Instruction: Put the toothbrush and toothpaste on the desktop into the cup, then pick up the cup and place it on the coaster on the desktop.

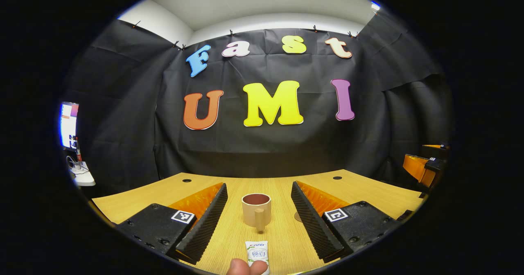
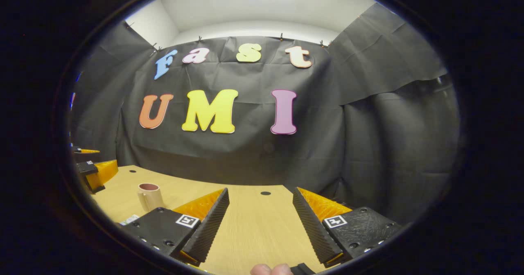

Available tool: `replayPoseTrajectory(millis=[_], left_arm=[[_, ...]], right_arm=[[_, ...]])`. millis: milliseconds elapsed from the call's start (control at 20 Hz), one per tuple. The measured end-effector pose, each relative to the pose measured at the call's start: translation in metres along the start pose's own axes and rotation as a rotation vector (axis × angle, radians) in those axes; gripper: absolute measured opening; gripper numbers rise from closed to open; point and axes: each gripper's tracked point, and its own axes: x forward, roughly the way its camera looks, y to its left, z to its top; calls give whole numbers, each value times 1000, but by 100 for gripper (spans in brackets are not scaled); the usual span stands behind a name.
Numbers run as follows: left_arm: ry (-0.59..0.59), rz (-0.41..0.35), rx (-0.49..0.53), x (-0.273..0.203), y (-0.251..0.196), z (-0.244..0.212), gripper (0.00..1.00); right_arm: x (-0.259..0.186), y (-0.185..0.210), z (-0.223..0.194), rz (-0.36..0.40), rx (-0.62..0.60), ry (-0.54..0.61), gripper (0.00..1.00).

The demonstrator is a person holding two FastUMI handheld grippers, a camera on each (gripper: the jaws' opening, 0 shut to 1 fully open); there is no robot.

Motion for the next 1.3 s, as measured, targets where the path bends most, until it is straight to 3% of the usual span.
replayPoseTrajectory(millis=[1000,1300], left_arm=[[149,-21,2,-19,6,-27,99],[345,-41,16,-31,6,-73,99]], right_arm=[[-20,40,-17,119,13,53,94],[-25,49,-40,147,24,107,94]])
